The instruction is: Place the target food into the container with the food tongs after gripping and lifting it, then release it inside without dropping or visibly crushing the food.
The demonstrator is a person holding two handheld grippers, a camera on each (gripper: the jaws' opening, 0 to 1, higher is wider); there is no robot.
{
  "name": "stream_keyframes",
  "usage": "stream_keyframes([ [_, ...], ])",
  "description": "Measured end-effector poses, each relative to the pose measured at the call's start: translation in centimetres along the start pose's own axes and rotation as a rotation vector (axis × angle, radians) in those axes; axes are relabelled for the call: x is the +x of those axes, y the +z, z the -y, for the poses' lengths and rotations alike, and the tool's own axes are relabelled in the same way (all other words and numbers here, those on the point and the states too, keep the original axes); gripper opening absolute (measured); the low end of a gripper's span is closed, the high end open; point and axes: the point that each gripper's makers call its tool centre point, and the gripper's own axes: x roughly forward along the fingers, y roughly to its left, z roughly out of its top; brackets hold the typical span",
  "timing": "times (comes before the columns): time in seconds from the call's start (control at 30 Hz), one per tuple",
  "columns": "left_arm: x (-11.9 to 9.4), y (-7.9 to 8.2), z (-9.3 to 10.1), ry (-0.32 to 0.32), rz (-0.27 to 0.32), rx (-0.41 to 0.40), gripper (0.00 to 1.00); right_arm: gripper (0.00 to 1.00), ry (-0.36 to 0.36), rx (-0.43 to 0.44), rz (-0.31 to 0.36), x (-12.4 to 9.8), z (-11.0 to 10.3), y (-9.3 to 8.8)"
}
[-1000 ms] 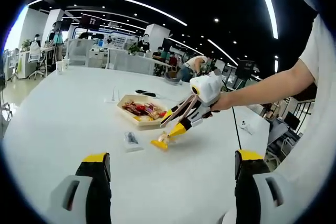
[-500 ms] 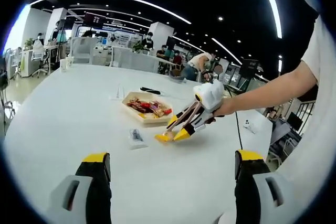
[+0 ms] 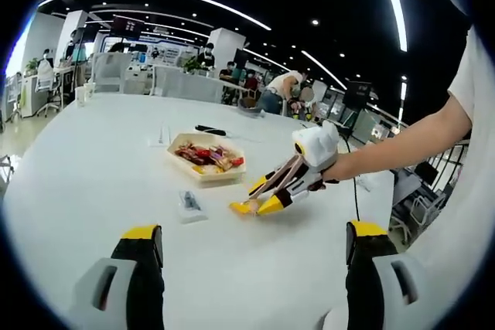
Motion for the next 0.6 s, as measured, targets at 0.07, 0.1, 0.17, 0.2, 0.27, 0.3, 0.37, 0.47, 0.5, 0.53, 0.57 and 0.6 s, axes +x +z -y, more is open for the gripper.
stream_keyframes([
  [0.07, 0.2, 0.0, 0.3, -0.011, -0.002, 0.003, 0.99, 0.3, -0.005, -0.003, -0.006, -0.2, -0.3, -0.1],
  [0.1, 0.3, 0.0, 0.4, -0.015, -0.001, 0.003, 0.99, 0.3, -0.009, -0.012, 0.0, -0.3, -0.4, 0.0],
  [0.17, 0.4, 0.1, 0.5, -0.021, 0.004, 0.002, 0.99, 0.3, -0.015, -0.02, 0.013, -0.4, -0.4, 0.4],
  [0.2, 0.4, 0.2, 0.5, -0.023, 0.007, 0.001, 0.99, 0.3, -0.017, -0.018, 0.02, -0.3, -0.2, 0.7],
  [0.27, 0.5, 0.4, 0.6, -0.025, 0.011, 0.002, 0.99, 0.3, -0.019, -0.016, 0.029, 0.0, 0.2, 1.4],
  [0.3, 0.4, 0.4, 0.6, -0.025, 0.012, 0.003, 0.99, 0.31, -0.018, -0.016, 0.029, 0.1, 0.2, 1.4],
  [0.37, 0.2, 0.5, 0.5, -0.021, 0.018, 0.002, 0.99, 0.31, -0.011, -0.056, 0.005, 0.6, 0.1, 1.4],
  [0.47, -0.3, 0.5, 0.3, -0.01, 0.02, 0.003, 0.99, 0.31, 0.0, -0.075, -0.002, 1.0, 0.0, 1.3],
  [0.5, -0.4, 0.4, 0.2, -0.005, 0.021, 0.002, 0.99, 0.31, 0.007, -0.061, -0.006, 1.1, -0.1, 1.1],
  [0.53, -0.7, 0.3, 0.0, 0.003, 0.023, -0.002, 0.99, 0.31, 0.012, -0.038, -0.016, 1.3, -0.1, 0.7],
  [0.57, -0.7, 0.3, 0.0, 0.005, 0.023, -0.003, 0.99, 0.31, 0.009, -0.038, -0.019, 1.4, -0.1, 0.6],
  [0.6, -1.0, 0.2, -0.1, 0.013, 0.023, -0.003, 0.99, 0.31, 0.005, -0.03, -0.033, 1.5, -0.1, 0.1],
])
